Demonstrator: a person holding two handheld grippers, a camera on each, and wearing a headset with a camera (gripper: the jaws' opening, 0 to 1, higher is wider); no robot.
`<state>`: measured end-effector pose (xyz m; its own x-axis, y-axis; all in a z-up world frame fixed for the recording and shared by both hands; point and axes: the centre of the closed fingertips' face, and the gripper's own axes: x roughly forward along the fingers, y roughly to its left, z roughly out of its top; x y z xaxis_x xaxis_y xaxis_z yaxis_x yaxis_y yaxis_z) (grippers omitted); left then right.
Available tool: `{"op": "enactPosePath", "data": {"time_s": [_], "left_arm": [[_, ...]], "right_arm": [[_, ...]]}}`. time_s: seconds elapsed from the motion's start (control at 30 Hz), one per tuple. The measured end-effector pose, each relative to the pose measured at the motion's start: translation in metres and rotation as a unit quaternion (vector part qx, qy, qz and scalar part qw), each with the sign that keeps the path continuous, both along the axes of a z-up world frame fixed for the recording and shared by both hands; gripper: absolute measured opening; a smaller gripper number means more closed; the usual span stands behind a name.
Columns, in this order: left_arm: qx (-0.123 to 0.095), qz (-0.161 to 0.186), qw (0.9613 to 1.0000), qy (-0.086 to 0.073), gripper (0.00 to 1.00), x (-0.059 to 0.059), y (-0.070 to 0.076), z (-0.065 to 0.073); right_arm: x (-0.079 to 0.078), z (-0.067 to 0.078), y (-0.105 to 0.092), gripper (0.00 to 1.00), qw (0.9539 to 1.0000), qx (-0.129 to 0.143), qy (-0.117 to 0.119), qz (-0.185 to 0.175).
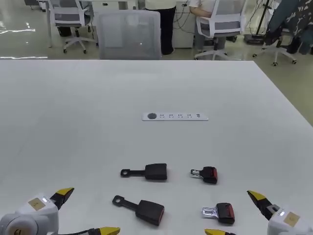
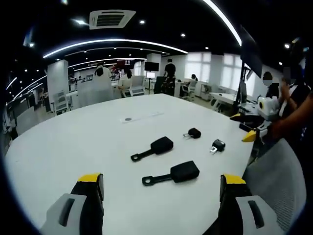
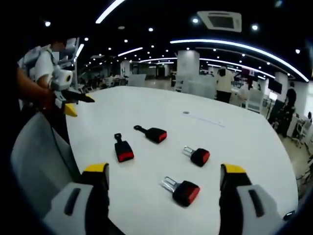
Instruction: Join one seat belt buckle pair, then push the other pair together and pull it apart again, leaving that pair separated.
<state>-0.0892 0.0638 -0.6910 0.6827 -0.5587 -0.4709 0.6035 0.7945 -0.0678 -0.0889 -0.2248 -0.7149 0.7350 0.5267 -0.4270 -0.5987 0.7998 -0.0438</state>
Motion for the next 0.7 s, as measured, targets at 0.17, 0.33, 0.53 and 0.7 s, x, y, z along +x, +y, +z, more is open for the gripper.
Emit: {"op": "enactPosePath", "data": {"time_s": [0.17, 0.33, 0.53, 0.7], "left_arm": [[-0.001, 0.000, 1.0000, 0.001, 1.00, -0.0004, -0.0011, 0.0001], [0.000, -0.002, 1.0000, 0.002, 1.00, -0.0011, -0.0024, 0.0000], [0.000, -0.004, 1.0000, 0.007, 1.00, -0.0009, -0.0026, -0.0032], [-0.001, -0.007, 0.9999, 0.011, 1.00, -0.0001, -0.0046, -0.0047]], "right_arm": [[-0.0001, -0.0013, -0.0004, 0.95, 1.0000, -0.001, 0.002, 0.000], [-0.0004, -0.0027, -0.0002, 0.95, 1.0000, 0.000, 0.004, -0.001], [0.0000, -0.0047, -0.0010, 0.95, 1.0000, 0.000, 0.007, -0.003], [0.0006, -0.0095, -0.0019, 0.95, 0.9999, -0.002, 0.011, 0.000]]}}
